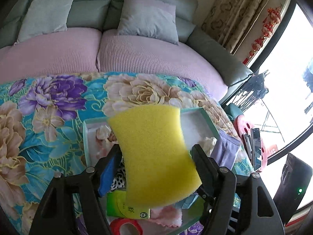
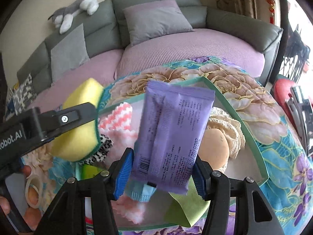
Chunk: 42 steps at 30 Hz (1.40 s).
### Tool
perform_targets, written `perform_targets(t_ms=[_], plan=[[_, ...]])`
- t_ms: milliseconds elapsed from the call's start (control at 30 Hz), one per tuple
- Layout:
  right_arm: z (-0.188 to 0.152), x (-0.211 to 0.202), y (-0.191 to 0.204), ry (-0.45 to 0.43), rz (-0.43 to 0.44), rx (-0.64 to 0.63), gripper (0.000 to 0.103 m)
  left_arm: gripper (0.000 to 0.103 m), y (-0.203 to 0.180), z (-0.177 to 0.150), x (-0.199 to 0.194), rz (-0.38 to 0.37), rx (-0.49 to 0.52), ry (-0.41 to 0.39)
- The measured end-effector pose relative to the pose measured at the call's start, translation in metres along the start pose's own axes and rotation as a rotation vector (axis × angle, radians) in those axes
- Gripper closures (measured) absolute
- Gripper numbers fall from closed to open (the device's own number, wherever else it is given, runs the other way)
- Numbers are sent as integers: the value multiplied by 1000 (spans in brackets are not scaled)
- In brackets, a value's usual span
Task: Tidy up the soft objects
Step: 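Lift the purple packet and yellow sponge and carry them over the tray, then lower the packet and sponge into the tray and open both tools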
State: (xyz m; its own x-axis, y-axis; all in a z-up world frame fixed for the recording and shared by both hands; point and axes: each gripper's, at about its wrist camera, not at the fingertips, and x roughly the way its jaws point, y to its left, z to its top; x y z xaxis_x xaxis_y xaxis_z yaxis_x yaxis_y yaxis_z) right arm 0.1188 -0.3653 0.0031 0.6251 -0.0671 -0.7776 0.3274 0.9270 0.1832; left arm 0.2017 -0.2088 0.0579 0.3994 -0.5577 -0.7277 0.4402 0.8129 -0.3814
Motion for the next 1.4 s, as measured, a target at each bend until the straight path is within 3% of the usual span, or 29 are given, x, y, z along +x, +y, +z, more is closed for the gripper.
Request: perform_targets(t_ms=[100, 367, 467, 567, 667, 967, 1167, 1400], plan=[[-1, 1, -1, 1, 5, -1, 40, 21, 2, -1, -4, -14, -20, -6], [-2, -1, 2, -6, 14, -8, 26, 21, 12, -9, -35, 30, -30, -45], [-4, -9, 2, -21, 11, -8, 23, 19, 23, -17, -54, 69, -45, -82], [-11, -16, 3, -29, 2, -9, 19, 6, 39, -29, -69, 129, -75, -114], [-21, -24, 3, -33, 8, 2, 15, 6, 56, -47, -80, 191, -100, -138], [-49, -48, 27, -33, 6, -56, 14, 1, 87, -112, -93, 276, -108, -135], [-70, -52, 38, -7, 7, -82, 14, 1, 87, -131, -100, 295, -89, -144], [-89, -49, 43, 12, 3, -91, 14, 1, 82, -148, -101, 383, -50, -163]])
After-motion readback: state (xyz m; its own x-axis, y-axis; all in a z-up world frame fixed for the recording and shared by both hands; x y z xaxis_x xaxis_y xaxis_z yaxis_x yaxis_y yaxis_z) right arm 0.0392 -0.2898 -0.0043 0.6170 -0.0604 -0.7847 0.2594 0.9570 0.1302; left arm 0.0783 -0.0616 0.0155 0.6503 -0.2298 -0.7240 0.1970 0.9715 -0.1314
